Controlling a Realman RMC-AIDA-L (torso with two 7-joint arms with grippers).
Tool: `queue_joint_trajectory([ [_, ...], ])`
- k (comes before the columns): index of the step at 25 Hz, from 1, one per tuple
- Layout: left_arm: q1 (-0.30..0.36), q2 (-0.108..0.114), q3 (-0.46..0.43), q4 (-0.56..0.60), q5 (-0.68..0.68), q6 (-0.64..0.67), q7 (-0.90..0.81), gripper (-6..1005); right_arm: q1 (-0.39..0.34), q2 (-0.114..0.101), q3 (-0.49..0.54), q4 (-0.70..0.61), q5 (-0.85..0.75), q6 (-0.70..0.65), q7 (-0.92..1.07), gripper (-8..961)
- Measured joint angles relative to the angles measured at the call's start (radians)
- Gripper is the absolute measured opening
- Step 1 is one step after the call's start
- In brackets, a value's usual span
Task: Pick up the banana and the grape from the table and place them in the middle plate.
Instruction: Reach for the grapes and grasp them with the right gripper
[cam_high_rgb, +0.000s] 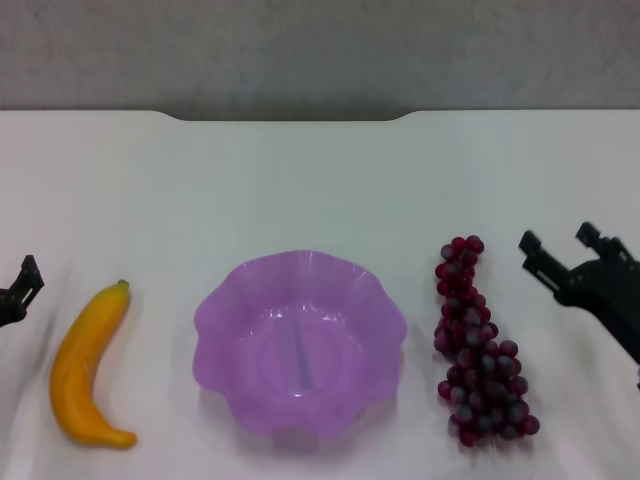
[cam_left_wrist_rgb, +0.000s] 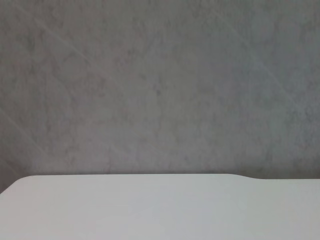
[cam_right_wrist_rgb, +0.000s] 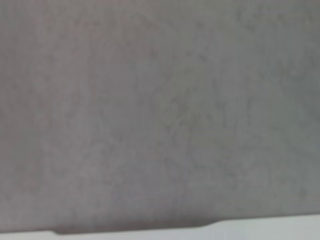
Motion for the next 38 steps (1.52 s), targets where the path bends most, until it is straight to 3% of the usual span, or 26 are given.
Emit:
queue_joint_trajectory([
  [11, 0.01, -0.001, 0.0, -0.018, 0.0, 0.08, 0.0, 856, -0.003, 0.0, -0.155, -0.004, 0.0, 0.151, 0.115, 892],
  [26, 0.012, -0.002, 0.001, -0.026, 0.001, 0.103, 0.0, 856, 0.001, 0.0, -0.207, -0.012, 0.0, 0.188, 0.175, 865],
  [38, 0.012, -0.002, 0.005, -0.028, 0.002, 0.116, 0.0, 854, 0.012, -0.001, -0.27, -0.032, 0.002, 0.327, 0.23, 841],
])
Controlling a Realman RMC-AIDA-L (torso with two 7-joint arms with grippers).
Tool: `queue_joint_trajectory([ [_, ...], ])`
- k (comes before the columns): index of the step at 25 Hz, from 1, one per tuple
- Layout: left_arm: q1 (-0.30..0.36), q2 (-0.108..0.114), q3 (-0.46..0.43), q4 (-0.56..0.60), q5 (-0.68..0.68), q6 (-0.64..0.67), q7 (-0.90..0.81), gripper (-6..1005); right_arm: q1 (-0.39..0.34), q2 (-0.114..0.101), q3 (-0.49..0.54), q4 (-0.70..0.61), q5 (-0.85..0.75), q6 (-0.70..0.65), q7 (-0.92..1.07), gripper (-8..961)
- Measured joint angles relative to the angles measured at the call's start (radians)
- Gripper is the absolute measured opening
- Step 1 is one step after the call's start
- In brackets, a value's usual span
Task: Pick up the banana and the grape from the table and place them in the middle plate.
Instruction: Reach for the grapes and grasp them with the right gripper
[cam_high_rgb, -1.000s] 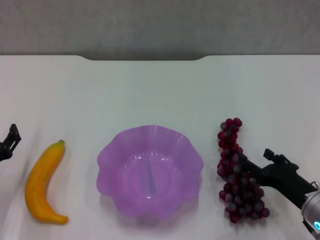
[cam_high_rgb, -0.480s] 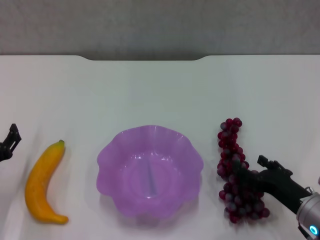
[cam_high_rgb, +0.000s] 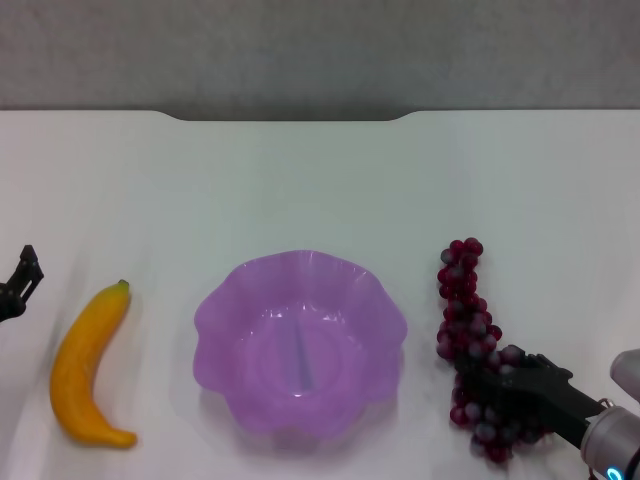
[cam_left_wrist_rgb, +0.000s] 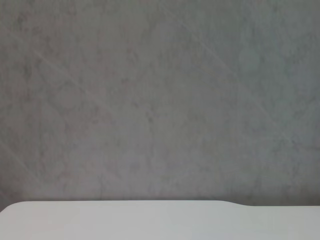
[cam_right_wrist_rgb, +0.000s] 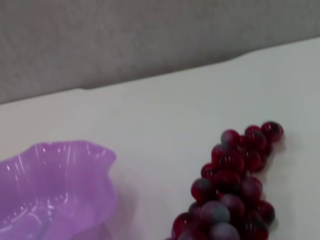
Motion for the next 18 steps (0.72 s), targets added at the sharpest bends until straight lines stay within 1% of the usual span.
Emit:
queue_joint_trajectory([
  [3, 0.0, 0.0, 0.001, 0.0, 0.0, 0.0, 0.0, 854, 0.004, -0.002, -0.004, -0.002, 0.001, 0.021, 0.016, 835],
  [18, 0.002, 0.0, 0.001, 0.0, 0.0, 0.001, 0.004, 852, 0.013, -0.004, -0.008, -0.004, 0.0, 0.043, 0.02, 804],
])
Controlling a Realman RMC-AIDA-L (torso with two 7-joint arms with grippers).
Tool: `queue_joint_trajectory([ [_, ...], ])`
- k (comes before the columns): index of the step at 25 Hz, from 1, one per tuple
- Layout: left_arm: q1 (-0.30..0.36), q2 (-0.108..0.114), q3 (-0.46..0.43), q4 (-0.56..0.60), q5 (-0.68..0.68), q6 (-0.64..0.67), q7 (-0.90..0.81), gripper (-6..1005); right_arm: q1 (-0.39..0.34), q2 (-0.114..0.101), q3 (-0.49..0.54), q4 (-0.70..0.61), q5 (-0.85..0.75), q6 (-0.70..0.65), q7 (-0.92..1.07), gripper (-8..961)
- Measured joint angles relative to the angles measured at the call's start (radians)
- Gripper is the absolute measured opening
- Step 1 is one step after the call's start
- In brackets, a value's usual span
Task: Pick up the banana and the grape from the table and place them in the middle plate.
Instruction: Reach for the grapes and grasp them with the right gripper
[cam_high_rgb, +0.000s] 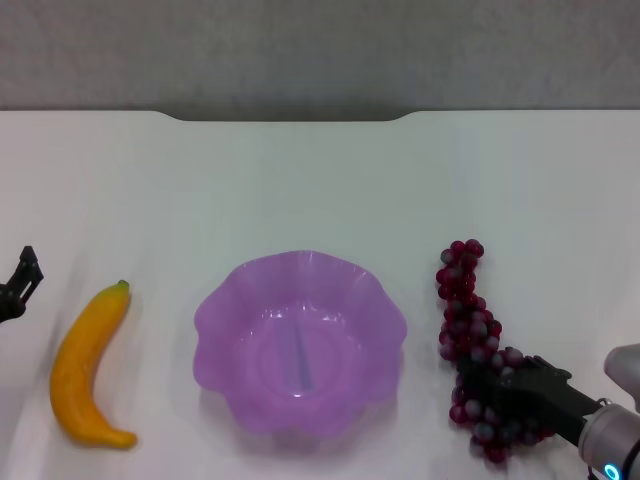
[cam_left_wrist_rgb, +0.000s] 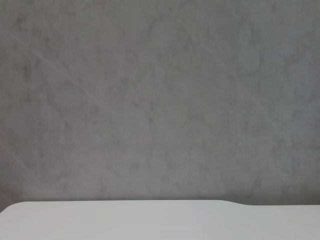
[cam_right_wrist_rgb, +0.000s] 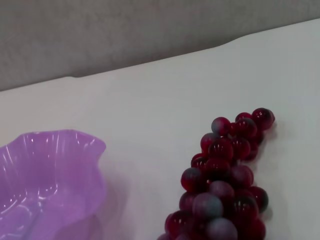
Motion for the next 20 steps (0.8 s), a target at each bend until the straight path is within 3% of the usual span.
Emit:
queue_joint_trajectory([
  [6, 0.0, 0.002, 0.0, 0.0, 0.0, 0.0, 0.001, 852, 0.011, -0.003, -0.005, -0.022, 0.0, 0.053, 0.011, 792],
  [20, 0.021, 0.005, -0.001, 0.004, 0.0, 0.0, 0.002, 852, 0.054, -0.007, -0.002, -0.053, -0.076, 0.151, -0.018, 617],
])
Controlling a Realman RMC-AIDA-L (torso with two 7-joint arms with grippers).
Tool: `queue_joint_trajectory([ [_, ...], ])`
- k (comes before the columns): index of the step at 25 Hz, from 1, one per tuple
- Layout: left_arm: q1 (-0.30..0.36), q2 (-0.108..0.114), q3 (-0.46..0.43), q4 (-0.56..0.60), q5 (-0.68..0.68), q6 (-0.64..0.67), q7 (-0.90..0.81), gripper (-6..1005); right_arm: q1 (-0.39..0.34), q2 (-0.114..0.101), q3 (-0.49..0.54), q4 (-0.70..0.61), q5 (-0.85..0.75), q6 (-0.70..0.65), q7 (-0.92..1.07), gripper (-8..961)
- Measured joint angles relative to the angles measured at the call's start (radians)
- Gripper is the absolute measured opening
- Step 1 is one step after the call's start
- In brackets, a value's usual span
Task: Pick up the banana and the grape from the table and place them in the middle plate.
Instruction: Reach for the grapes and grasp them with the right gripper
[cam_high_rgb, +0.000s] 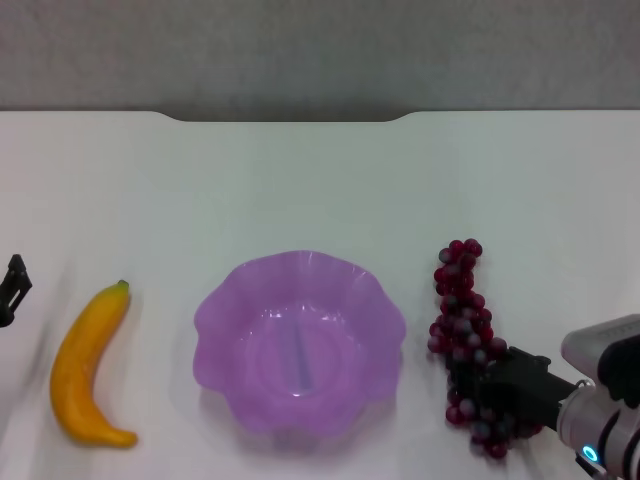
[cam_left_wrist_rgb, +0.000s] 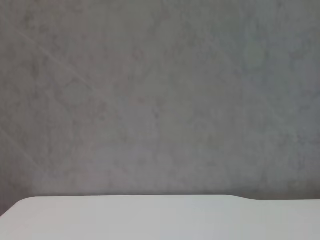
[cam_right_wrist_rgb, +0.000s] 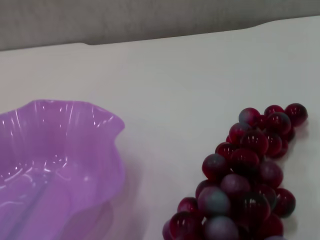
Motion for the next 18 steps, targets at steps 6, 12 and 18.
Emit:
queue_joint_trajectory([
  [6, 0.004, 0.001, -0.003, 0.003, 0.0, -0.007, 0.0, 851, -0.021, 0.005, 0.1, -0.067, -0.004, 0.13, -0.151, 578],
  [12, 0.004, 0.002, 0.001, 0.001, 0.0, -0.011, 0.0, 851, -0.046, 0.003, 0.164, -0.128, -0.005, 0.221, -0.243, 552],
  [18, 0.004, 0.003, 0.001, 0.002, 0.0, -0.011, 0.001, 851, -0.045, 0.003, 0.172, -0.129, -0.006, 0.224, -0.274, 540],
])
